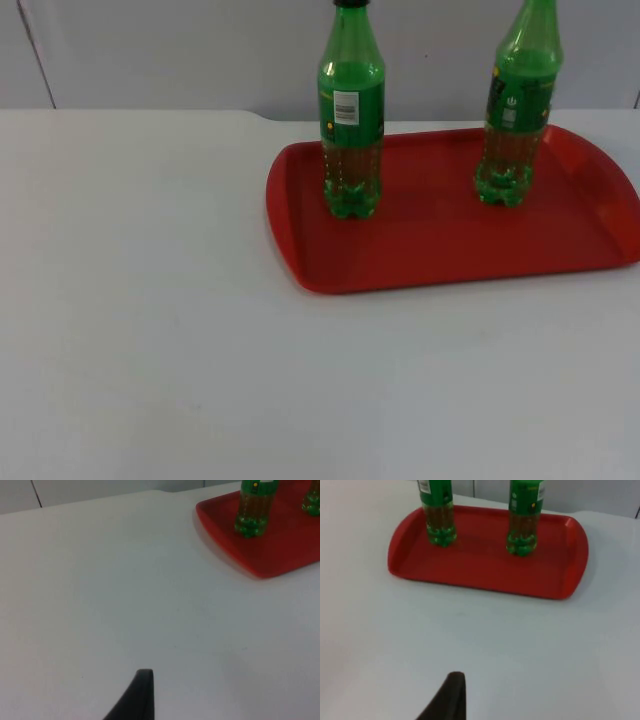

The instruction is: Place the bottle upright on the tray.

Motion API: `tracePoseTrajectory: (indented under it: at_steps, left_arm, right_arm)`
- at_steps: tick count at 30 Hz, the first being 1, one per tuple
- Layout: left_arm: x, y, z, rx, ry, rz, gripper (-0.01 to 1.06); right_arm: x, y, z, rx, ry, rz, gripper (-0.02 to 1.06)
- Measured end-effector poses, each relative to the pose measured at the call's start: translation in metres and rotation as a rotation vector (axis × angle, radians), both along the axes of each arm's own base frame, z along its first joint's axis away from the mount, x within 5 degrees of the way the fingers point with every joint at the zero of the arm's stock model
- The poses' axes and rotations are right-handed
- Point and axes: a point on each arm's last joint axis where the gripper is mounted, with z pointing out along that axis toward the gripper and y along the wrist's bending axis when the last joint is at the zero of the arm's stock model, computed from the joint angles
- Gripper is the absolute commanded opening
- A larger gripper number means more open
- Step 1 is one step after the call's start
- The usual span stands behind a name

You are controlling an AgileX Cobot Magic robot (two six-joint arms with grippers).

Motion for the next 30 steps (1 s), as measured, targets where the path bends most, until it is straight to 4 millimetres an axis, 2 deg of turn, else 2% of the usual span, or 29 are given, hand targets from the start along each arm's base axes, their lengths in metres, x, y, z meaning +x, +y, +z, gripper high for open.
tracePoseTrajectory:
  at_steps: [6, 30]
  left_arm:
    - [0.0, 0.0, 0.0, 0.0, 0.0, 0.0, 1.05]
    - [0.0, 0.0, 0.0, 0.0, 0.0, 0.0, 1.05]
  right_arm:
    - [0.0012, -0.004, -0.001, 0.015, 0.012, -0.06, 1.05]
    - [0.0013, -0.0048, -0.0011, 0.017, 0.014, -0.071, 1.05]
